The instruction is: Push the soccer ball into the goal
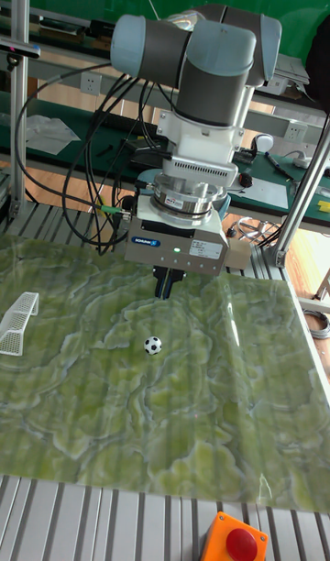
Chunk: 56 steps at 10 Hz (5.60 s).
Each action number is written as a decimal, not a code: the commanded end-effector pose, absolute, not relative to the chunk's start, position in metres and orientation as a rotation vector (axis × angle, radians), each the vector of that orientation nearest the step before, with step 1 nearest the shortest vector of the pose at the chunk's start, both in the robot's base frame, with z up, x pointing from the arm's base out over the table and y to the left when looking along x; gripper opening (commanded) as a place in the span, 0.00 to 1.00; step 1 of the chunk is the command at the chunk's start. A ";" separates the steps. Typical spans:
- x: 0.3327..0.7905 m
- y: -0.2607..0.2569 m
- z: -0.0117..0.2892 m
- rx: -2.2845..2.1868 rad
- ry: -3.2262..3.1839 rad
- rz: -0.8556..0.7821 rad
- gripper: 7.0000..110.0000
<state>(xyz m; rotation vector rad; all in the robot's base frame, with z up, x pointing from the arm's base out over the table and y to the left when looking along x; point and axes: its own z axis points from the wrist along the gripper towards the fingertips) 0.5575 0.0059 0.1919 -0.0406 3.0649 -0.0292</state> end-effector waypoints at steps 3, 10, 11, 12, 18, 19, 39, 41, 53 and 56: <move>0.527 0.056 0.181 -0.134 3.062 0.041 0.00; 0.444 0.092 0.179 -0.261 3.163 0.015 0.00; 0.447 0.091 0.178 -0.251 3.162 0.020 0.00; 0.453 0.090 0.179 -0.249 3.158 0.031 0.00; 0.526 0.030 0.200 -0.018 3.148 0.035 0.00; 0.529 0.022 0.200 -0.011 3.137 -0.011 0.00; 0.529 0.131 0.195 -0.093 3.150 0.012 0.00; 0.501 0.191 0.200 -0.137 3.171 0.150 0.00; 0.485 0.156 0.147 0.024 3.172 -0.043 0.00; 0.475 0.153 0.128 -0.006 3.157 0.016 0.00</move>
